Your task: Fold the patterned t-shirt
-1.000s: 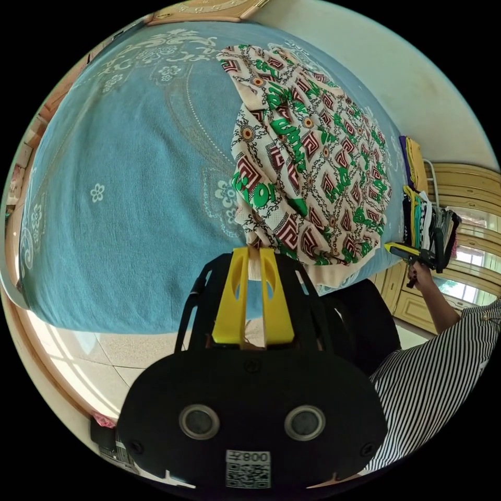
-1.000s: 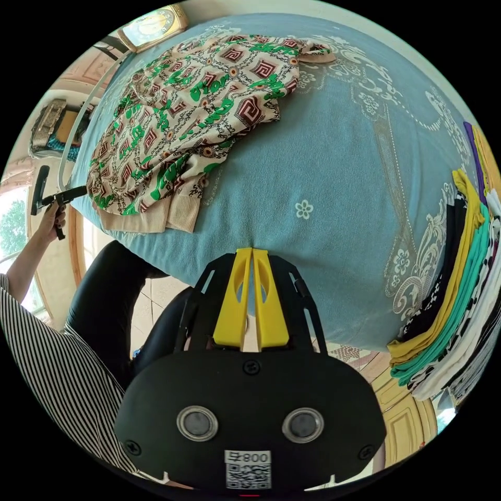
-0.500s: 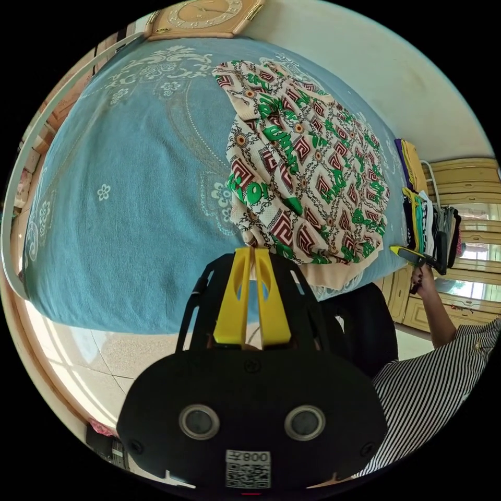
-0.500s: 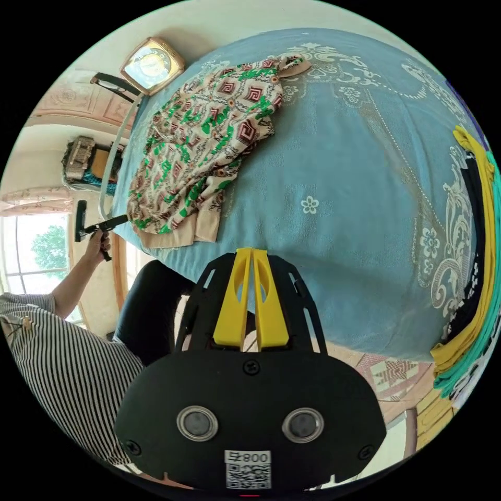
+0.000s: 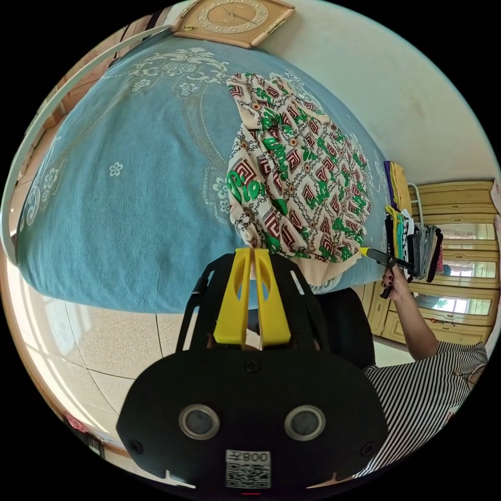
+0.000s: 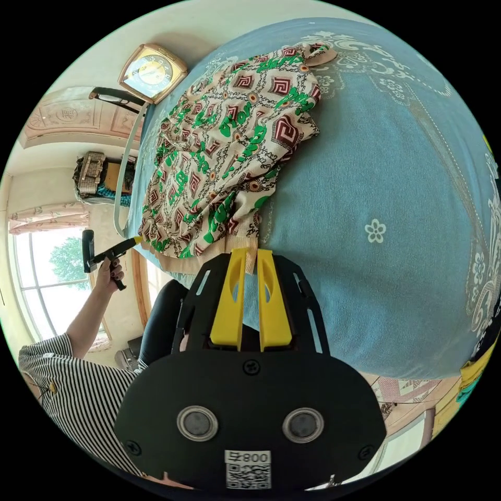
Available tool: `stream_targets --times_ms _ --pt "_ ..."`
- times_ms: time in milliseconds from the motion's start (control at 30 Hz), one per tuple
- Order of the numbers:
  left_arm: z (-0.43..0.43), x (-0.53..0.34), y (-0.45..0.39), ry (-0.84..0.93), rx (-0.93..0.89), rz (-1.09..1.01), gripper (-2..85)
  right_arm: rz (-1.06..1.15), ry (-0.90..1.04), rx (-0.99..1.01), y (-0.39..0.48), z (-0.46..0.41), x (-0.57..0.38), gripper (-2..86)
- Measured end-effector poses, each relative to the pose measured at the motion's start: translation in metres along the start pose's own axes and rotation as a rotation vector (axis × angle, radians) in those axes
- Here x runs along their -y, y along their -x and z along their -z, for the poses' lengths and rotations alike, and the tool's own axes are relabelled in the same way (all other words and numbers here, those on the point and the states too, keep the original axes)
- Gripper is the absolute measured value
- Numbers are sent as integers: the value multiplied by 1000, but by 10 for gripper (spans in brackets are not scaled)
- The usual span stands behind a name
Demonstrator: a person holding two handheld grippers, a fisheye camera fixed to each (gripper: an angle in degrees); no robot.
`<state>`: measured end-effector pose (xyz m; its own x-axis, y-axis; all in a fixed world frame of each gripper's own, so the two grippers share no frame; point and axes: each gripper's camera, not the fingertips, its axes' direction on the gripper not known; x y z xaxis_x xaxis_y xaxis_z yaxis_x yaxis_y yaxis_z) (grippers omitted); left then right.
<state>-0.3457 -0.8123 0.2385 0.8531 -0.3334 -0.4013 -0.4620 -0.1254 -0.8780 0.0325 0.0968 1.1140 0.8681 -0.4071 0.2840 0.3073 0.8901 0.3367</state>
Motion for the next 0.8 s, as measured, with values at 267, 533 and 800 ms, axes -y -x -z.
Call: stream_targets --times_ms 267,533,800 --pt "9 -57 21 -89 -81 13 11 -18 -16 92 -12 20 -43 5" --pt "33 -140 48 -225 -234 23 7 20 -204 279 -26 106 -152 1" --pt "13 -236 71 -217 -382 64 7 12 -273 363 -39 136 -284 1"
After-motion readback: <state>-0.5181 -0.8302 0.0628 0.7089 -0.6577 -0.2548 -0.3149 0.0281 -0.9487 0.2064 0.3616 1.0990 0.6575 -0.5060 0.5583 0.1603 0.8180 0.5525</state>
